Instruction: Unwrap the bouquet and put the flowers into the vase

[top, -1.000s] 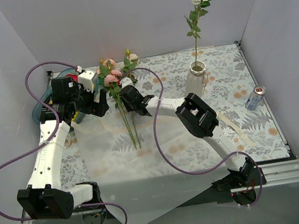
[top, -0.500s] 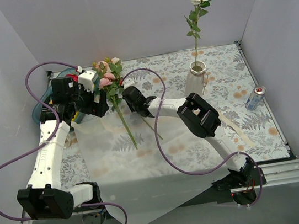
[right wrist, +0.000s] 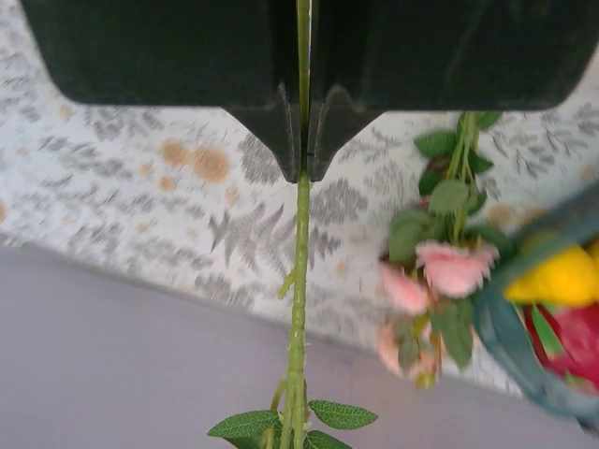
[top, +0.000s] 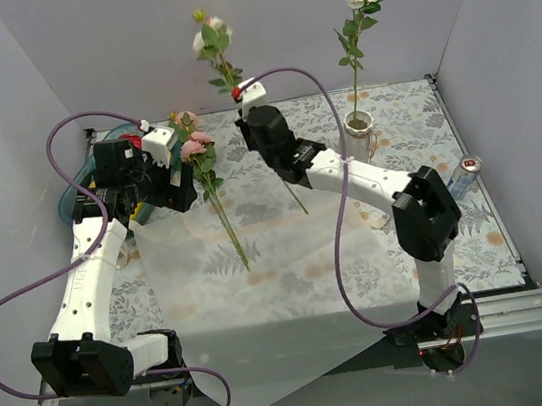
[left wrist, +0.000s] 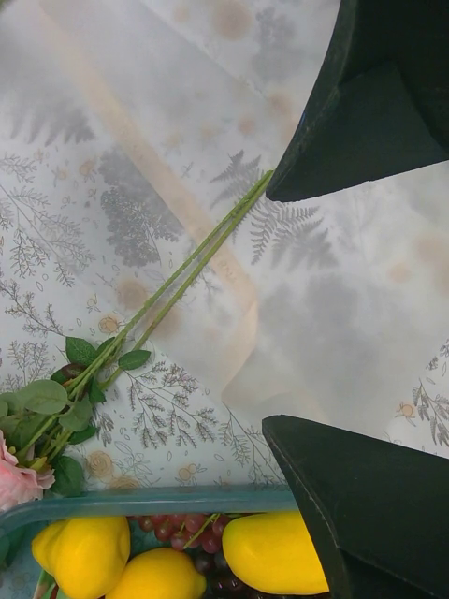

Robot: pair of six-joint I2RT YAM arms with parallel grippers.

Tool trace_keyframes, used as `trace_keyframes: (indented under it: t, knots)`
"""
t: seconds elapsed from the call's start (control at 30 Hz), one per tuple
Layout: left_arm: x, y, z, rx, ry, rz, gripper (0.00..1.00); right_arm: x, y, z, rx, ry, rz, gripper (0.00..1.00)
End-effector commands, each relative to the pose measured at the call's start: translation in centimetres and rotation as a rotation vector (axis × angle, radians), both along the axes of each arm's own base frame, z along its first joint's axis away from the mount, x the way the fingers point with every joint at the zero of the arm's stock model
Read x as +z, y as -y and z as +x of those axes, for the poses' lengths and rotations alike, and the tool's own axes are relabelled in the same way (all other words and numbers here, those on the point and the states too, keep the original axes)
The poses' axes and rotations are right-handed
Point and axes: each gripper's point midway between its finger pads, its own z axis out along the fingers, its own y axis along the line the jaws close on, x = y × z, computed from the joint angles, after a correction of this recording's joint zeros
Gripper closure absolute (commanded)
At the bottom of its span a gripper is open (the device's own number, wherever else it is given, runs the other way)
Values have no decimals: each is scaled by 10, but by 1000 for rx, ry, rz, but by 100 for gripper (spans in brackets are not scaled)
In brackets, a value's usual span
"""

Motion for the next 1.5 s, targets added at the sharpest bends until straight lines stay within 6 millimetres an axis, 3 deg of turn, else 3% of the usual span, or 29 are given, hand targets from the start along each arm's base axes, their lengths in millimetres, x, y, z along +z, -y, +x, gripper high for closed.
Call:
trace_keyframes:
  t: [0.0, 0.17, 0.27, 0.3, 0.37, 0.43, 0.57, 0.6, 0.63, 0.77, 1.13, 1.3, 1.47]
  knots:
    - [16, 0, 5, 6, 42, -11, 2, 138, 25, -10, -13, 279, 133, 99]
    - [16, 2, 7, 3, 35, -29, 2, 254, 56, -49, 45, 557, 279, 99]
    - [16, 3, 7, 0, 33, -35, 2, 329, 98, -94, 62, 825, 367, 99]
    - [15, 3, 7, 1, 32, -33, 2, 337, 101, -101, 93, 874, 370, 99]
    - [15, 4, 8, -1, 35, -36, 2, 366, 133, -114, 72, 1007, 414, 99]
    - [14, 3, 7, 0, 33, -38, 2, 379, 154, -122, 44, 1110, 429, 99]
    - [14, 5, 7, -6, 35, -43, 2, 380, 200, -110, -26, 1166, 428, 99]
    - [15, 5, 7, -8, 37, -46, 2, 388, 210, -122, -18, 1244, 449, 99]
    - [13, 5, 7, -6, 33, -45, 2, 377, 214, -119, -19, 1254, 441, 99]
    - [9, 5, 8, -10, 29, -38, 2, 369, 235, -110, -41, 1249, 446, 99]
    - [8, 7, 12, -33, 17, -34, 2, 363, 246, -100, 24, 1298, 493, 99]
    - [4, 9, 14, -43, 3, -36, 2, 344, 256, -96, 64, 1335, 618, 99]
    - [2, 8, 18, -38, -9, -31, 2, 325, 250, -85, 77, 1312, 599, 99]
